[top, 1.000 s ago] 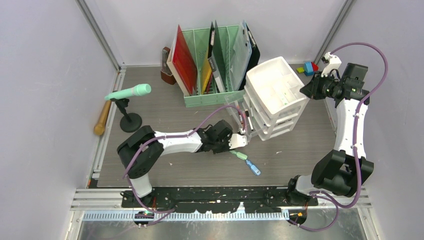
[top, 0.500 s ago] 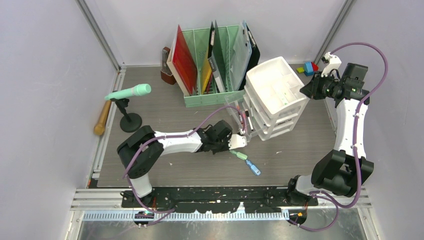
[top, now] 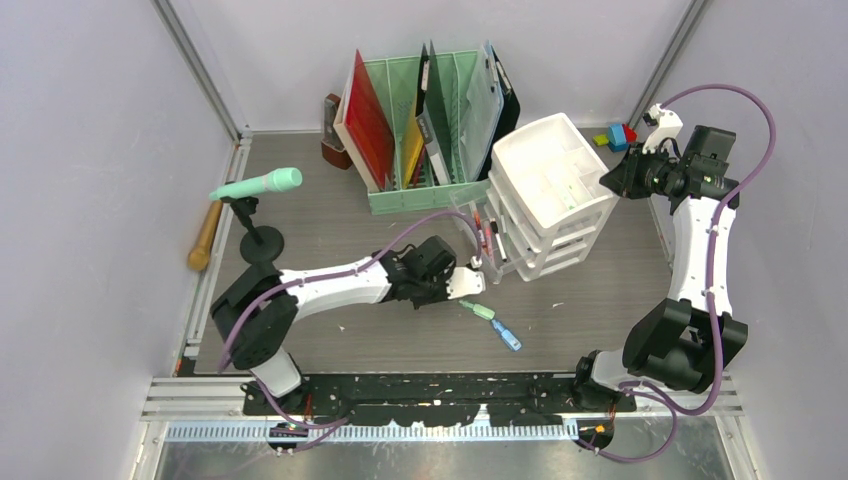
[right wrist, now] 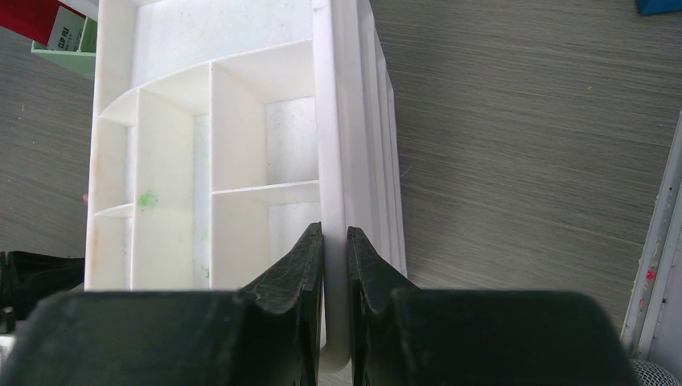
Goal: Organize the desk
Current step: Pick up the stationery from the center of the board, then place the stationery in the drawer.
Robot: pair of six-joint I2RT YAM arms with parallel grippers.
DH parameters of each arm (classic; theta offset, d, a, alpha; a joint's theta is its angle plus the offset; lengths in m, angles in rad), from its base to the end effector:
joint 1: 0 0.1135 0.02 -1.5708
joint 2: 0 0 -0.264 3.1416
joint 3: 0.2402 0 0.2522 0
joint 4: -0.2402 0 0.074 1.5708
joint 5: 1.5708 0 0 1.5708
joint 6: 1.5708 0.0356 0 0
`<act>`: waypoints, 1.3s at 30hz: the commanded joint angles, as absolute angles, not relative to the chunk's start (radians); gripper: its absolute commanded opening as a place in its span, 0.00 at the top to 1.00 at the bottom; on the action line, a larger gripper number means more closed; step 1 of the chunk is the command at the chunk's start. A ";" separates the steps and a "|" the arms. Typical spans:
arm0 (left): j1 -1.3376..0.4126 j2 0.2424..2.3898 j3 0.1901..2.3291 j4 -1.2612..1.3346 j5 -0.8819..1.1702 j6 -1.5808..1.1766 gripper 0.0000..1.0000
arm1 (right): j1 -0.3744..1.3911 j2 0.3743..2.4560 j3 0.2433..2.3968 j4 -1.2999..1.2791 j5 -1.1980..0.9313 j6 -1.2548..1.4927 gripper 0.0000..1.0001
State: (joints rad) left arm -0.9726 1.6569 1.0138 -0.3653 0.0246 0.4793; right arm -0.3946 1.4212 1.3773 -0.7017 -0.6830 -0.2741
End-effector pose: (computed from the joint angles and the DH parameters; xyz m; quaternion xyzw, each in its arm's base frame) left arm 0.1869 -0.2758 0.1849 0.6403 0.7162 -0.0792 0.2662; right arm 0.2880 -0.0956 0.3548 -0.0821 0.8697 0.1658 0.4576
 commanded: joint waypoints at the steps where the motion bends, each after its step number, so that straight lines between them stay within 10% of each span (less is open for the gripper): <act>1: -0.960 1.553 1.082 -0.506 0.056 0.514 1.00 | -0.369 1.528 1.307 -0.824 -0.537 -0.249 0.99; 17: -0.794 1.469 1.426 -0.714 0.353 0.275 1.00 | -0.363 1.514 1.314 -0.825 -0.540 -0.242 0.99; 39: -0.656 1.863 1.699 -0.463 0.572 -0.738 1.00 | -0.363 1.526 1.302 -0.823 -0.532 -0.255 0.99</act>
State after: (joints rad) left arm -0.6785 1.8072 1.6447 -0.5274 0.4984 -0.5110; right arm -0.3920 1.4208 1.3800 -0.7048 -0.6811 -0.2741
